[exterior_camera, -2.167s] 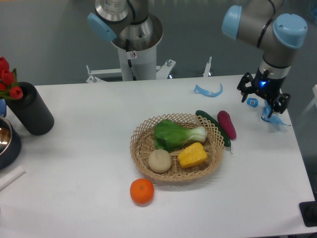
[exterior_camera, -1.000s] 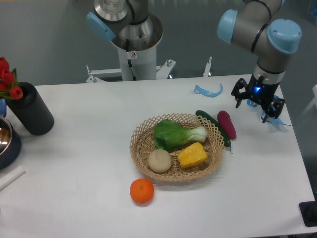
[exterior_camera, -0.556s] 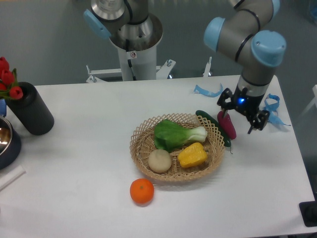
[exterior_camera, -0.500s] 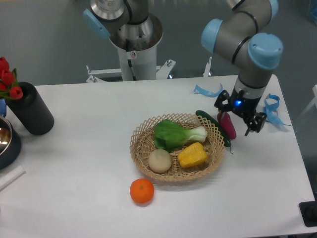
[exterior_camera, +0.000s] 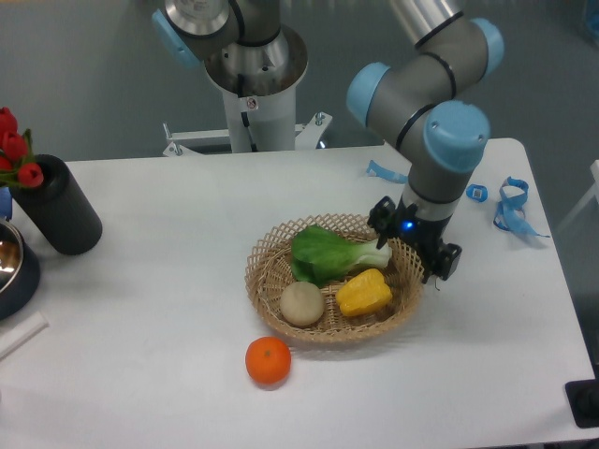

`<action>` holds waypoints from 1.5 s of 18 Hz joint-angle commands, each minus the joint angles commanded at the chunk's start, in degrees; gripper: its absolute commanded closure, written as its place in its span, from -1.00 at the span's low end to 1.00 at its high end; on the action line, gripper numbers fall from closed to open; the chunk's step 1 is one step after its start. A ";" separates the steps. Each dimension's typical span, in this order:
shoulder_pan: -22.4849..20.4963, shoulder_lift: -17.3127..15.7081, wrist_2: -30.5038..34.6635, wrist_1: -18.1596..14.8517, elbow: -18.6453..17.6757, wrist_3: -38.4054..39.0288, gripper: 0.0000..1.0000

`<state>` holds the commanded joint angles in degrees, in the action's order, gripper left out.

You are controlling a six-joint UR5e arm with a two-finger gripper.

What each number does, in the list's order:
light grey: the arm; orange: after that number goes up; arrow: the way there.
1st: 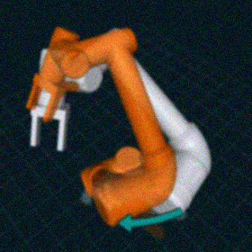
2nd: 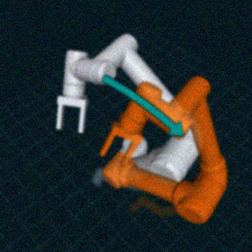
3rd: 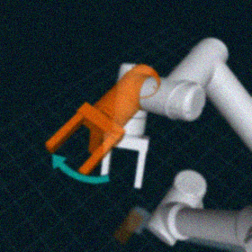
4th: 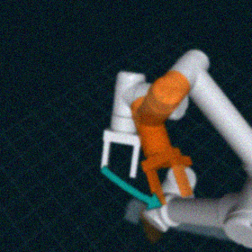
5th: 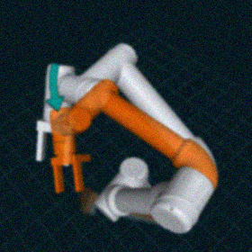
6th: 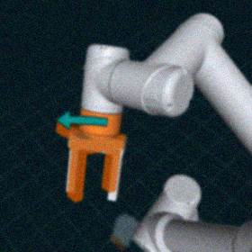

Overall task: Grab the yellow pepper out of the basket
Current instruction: 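Move the open gripper over the yellow pepper and lower it, then close the gripper around the yellow pepper in the basket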

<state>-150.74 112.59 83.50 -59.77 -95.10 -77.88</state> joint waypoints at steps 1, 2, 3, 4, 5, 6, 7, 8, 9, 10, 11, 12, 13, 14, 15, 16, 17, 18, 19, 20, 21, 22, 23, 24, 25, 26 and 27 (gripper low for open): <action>0.44 0.18 0.00 0.00 -0.09 0.18 -1.00; 0.62 0.44 -0.09 0.09 -0.09 0.44 -1.00; 0.62 0.79 -0.09 0.09 0.00 0.79 -1.00; 0.71 0.88 -0.17 0.09 0.09 1.58 -1.00; 0.79 1.23 -0.18 0.09 0.09 2.63 -1.00; 1.32 1.58 -0.09 0.09 0.17 3.51 -1.00; 1.50 1.85 -0.09 0.09 0.09 3.87 -1.00; 1.76 2.28 0.00 0.17 0.17 4.39 -1.00; 1.94 2.46 -0.09 0.18 0.18 5.18 -1.00; 2.11 2.72 -0.09 0.44 0.18 6.41 -1.00; 2.46 3.25 -0.09 0.87 0.35 7.29 -1.00; 2.64 3.69 0.00 1.05 0.44 7.56 -1.00; 2.73 3.96 0.00 1.05 0.44 7.56 -1.00; 2.73 4.13 0.00 1.05 0.44 7.56 -1.00; 2.73 4.13 0.00 1.05 0.44 7.56 -1.00; 2.73 4.22 0.09 1.05 0.44 7.56 -1.00; 2.73 4.22 0.00 1.05 0.44 7.56 -1.00; 2.73 4.31 0.00 1.05 0.35 7.56 -1.00; 2.73 4.40 0.09 1.23 0.26 7.56 -1.00; 2.82 4.57 0.09 1.40 0.26 7.56 -1.00; 2.82 4.66 0.44 1.41 0.18 7.56 -1.00; 2.82 4.66 1.22 1.49 0.09 7.56 -1.00; 2.82 4.75 2.19 1.76 0.00 7.56 -1.00; 2.90 4.92 3.15 1.76 0.00 7.56 -1.00; 3.43 5.19 4.03 1.84 0.00 7.56 -1.00; 3.61 5.28 5.26 1.85 -0.17 7.56 -1.00; 3.69 5.28 6.06 1.85 -0.35 7.56 -1.00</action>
<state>-147.04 117.86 89.55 -57.92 -95.45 -70.31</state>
